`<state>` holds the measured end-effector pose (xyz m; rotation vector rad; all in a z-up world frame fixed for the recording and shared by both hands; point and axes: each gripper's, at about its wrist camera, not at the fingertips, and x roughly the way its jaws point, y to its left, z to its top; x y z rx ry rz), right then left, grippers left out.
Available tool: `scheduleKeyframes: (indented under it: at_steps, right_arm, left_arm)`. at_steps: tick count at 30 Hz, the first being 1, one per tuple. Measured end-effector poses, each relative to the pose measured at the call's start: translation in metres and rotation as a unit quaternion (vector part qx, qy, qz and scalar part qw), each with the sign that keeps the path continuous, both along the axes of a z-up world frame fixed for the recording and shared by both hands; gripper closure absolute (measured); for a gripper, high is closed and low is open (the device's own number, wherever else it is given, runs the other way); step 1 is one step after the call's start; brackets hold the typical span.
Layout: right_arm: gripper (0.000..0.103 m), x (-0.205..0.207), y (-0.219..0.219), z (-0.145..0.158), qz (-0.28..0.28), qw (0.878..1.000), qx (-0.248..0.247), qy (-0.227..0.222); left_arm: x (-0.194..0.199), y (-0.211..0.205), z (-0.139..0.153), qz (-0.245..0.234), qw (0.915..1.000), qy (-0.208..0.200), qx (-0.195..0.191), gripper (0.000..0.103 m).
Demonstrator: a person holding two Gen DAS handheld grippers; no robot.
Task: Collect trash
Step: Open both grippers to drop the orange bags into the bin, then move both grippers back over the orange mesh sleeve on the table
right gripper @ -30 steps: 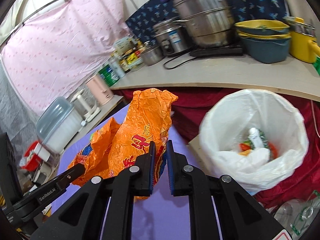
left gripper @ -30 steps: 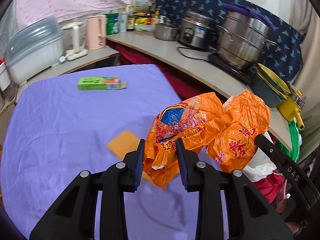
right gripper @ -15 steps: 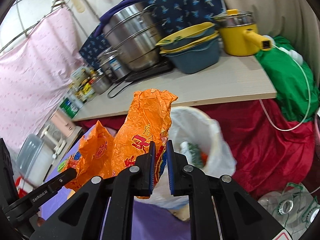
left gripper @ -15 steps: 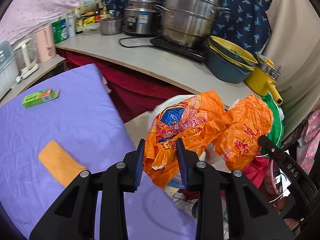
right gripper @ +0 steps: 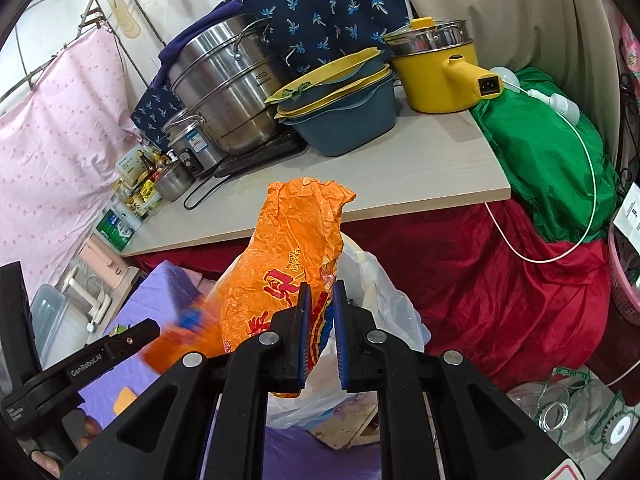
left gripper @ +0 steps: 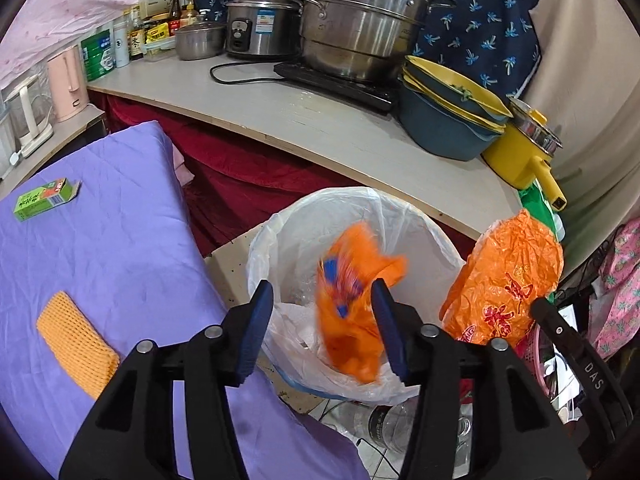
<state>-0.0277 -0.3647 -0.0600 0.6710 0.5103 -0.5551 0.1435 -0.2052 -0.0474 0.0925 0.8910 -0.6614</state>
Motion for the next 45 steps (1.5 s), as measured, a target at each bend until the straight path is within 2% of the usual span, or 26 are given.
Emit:
scheduleKeyframes:
  at_steps: [2,3,7,15,17,19,31,40,43,45]
  right_arm:
    - [0.092,0.003,0.001,-0.001,0.004,1.000,0.000,0.000]
    - [0.092,0.005,0.001,-0.001,0.006,1.000,0.001,0.000]
    - [0.091,0.018,0.005,0.000,0.021,1.000,0.001,0.001]
    - [0.081,0.043,0.022,0.001,0.044,0.999,0.001,-0.003]
    - [0.074,0.048,0.024,0.000,0.045,0.999,0.004,-0.004]
    - [0.072,0.052,0.028,0.000,0.047,0.999,0.005,-0.004]
    - [0.068,0.065,0.060,0.006,0.078,0.997,-0.002,-0.002]
    - [0.067,0.090,0.109,0.004,0.134,0.991,-0.009,0.010]
    - [0.060,0.099,0.130,0.003,0.155,0.988,-0.010,0.014]
    - [0.058,0.105,0.145,0.001,0.171,0.985,-0.014,0.019]
  left_arm:
    - [0.003,0.005,0.001,0.008,1.0000,0.000,-0.006,0.042]
    - [0.005,0.007,0.002,0.014,0.9999,-0.001,-0.007,0.041]
    - [0.012,0.021,0.005,0.030,0.9994,0.001,-0.014,0.041]
    - [0.016,0.046,0.012,0.055,0.9983,-0.020,-0.006,0.040]
    - [0.016,0.052,0.014,0.060,0.9978,-0.028,-0.003,0.040]
    - [0.017,0.057,0.015,0.065,0.9972,-0.035,-0.001,0.039]
    - [0.020,0.100,0.014,0.106,0.9937,-0.037,-0.003,0.037]
    - [0.027,0.149,0.009,0.147,0.9886,-0.033,0.002,0.035]
    - [0.031,0.173,0.005,0.167,0.9856,-0.028,0.003,0.035]
    - [0.034,0.193,0.001,0.183,0.9827,-0.026,0.007,0.035]
